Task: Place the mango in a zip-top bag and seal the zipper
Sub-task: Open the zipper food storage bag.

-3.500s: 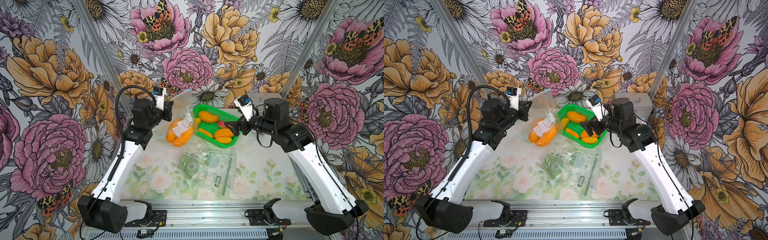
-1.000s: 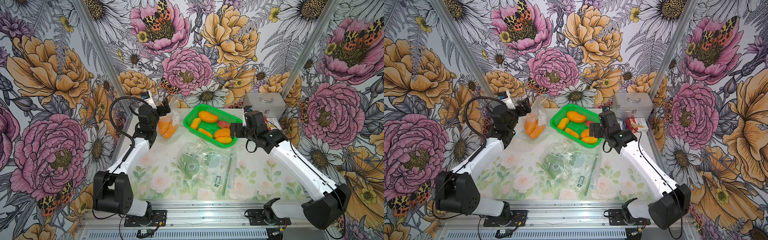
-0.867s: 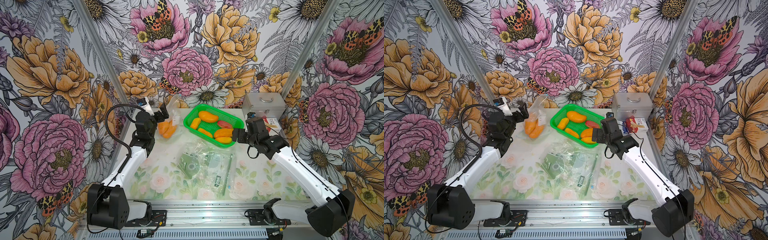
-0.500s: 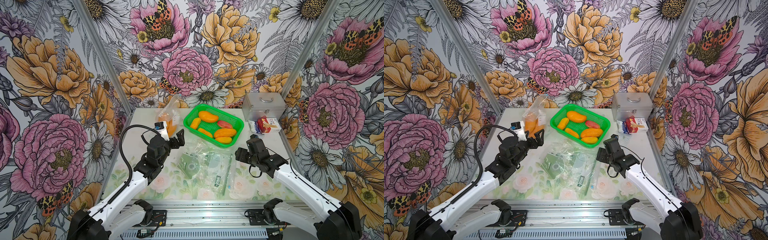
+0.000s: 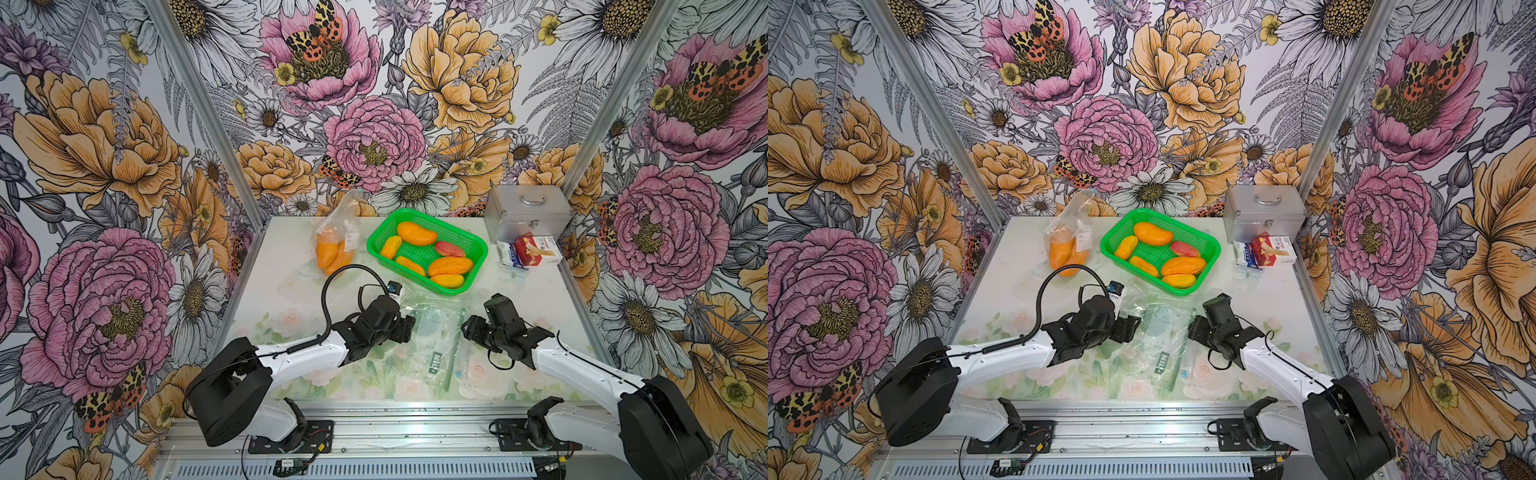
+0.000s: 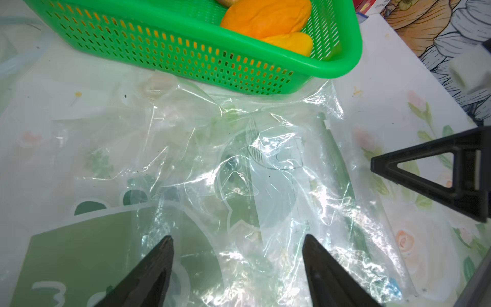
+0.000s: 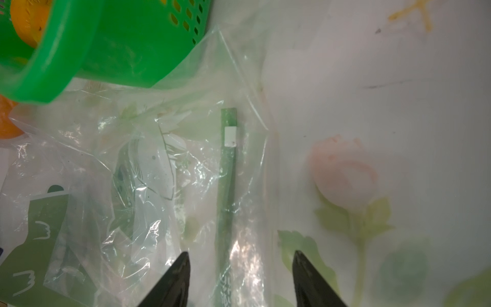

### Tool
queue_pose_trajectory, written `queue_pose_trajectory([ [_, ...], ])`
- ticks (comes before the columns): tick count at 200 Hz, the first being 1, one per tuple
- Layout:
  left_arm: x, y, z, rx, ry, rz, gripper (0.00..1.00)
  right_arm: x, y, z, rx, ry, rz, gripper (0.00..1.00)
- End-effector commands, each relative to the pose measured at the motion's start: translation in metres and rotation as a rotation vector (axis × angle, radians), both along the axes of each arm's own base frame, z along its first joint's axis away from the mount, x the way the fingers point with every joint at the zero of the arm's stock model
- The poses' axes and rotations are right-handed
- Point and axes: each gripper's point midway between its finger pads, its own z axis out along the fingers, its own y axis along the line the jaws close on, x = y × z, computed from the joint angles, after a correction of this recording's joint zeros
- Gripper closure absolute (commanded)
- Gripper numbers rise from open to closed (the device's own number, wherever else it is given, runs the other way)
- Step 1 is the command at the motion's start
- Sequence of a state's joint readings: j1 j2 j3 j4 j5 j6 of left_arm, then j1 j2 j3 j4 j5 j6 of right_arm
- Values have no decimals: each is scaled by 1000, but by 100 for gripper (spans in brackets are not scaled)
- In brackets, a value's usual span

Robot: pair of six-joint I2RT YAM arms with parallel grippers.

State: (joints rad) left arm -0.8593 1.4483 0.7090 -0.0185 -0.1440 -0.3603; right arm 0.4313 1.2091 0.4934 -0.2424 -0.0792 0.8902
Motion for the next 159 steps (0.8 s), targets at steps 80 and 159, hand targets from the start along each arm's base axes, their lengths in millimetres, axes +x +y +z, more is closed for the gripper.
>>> queue_pose_trajectory([
  [80, 26, 30, -33, -59, 44, 123, 47, 31, 45, 46, -6, -92, 148, 100],
  [159, 42, 65, 18, -185, -104, 290, 49, 38, 124, 38, -212, -3, 287, 89],
])
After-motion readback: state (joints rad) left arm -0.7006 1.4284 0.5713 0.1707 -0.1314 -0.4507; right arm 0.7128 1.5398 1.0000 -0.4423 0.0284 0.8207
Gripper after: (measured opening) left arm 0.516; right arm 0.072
